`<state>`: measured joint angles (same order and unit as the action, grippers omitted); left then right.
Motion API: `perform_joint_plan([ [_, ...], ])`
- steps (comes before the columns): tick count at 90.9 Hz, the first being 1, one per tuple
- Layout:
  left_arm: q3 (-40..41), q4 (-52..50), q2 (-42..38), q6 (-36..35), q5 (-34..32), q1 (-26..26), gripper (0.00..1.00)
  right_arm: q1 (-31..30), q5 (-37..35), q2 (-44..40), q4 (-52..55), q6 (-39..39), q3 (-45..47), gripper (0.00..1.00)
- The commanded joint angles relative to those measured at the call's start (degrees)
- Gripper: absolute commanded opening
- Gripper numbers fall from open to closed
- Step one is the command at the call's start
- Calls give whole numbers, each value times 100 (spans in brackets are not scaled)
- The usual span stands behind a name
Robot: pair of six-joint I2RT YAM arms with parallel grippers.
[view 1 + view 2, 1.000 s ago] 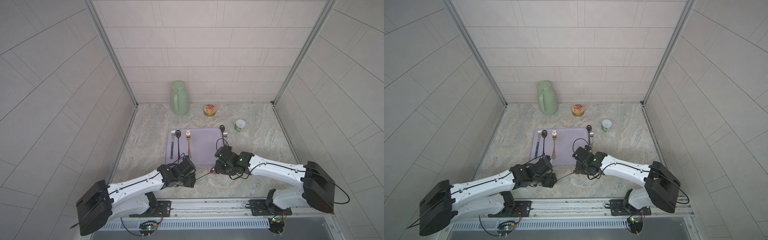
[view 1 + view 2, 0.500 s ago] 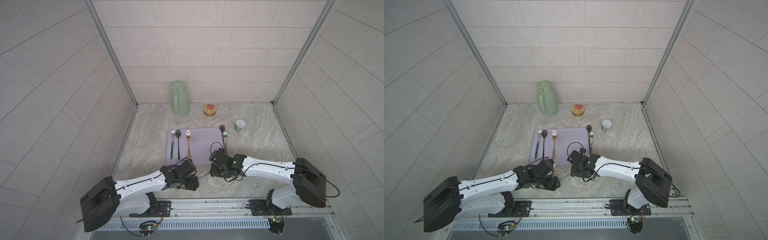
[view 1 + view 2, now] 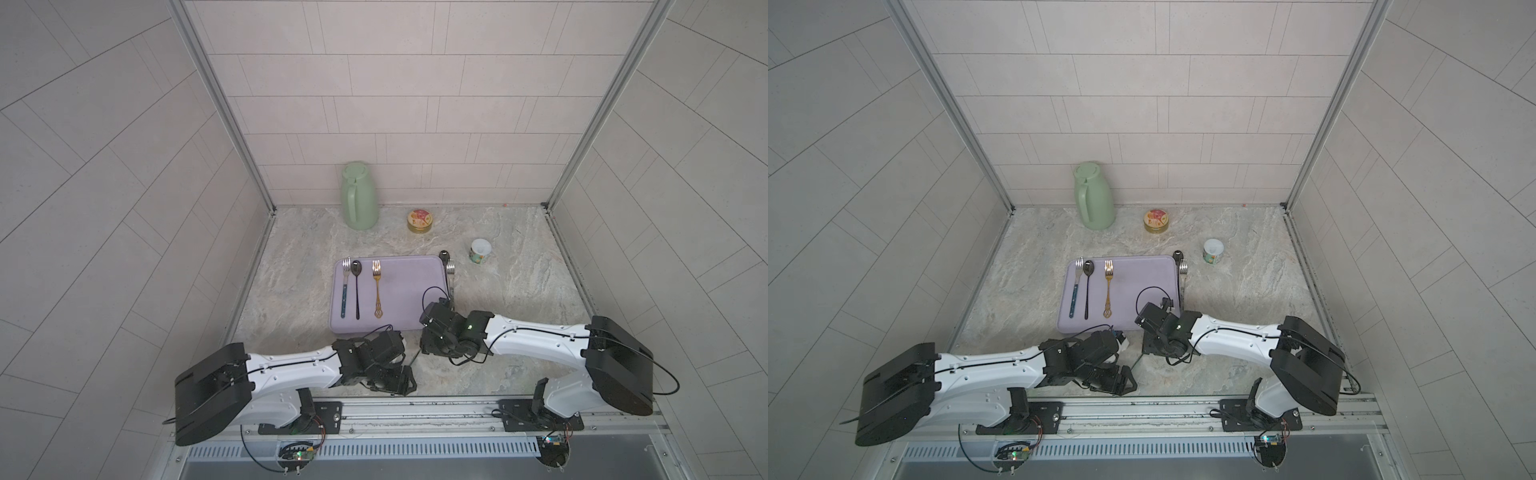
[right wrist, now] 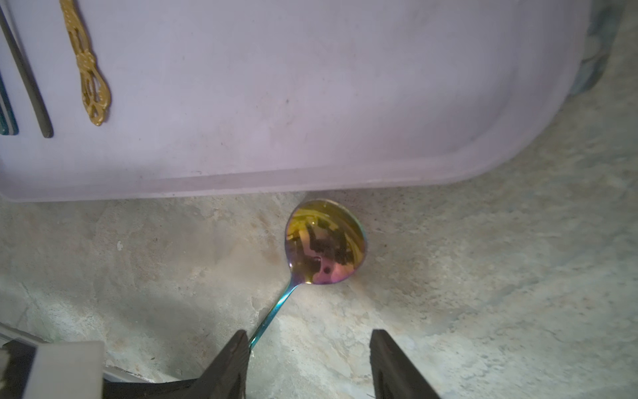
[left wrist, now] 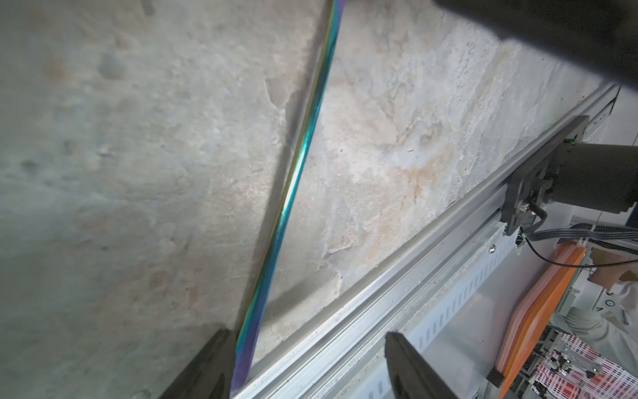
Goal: Set the spoon and fork side by side
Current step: Pick up the spoon from the center of the board.
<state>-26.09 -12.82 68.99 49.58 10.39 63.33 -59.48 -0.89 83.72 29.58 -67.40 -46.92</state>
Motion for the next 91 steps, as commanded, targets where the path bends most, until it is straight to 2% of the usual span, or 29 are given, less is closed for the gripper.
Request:
perform_joint_plan([
  [1, -26, -959, -679, 92, -786, -28, 69, -161, -48, 132, -13, -140, -69, 58],
  [17, -241, -3040, -2310, 667, -3019, -158, 65, -430, -128, 713, 107, -203, -496, 52],
  [30, -355, -3864, -3193, 763, -3762, -352, 63, -600, -221, 1150, 381, -321, -920, 50],
  [57, -460, -3762, -3097, 508, -3855, -404, 63, -843, -264, 1759, 602, -575, -1423, 43],
  [75, -405, -3698, -3353, 439, -3817, -409, 63, -920, -356, 1838, 737, -715, -1391, 41],
  [91, -328, -3633, -3598, 382, -3758, -409, 63, -923, -447, 2094, 980, -680, -1605, 34],
])
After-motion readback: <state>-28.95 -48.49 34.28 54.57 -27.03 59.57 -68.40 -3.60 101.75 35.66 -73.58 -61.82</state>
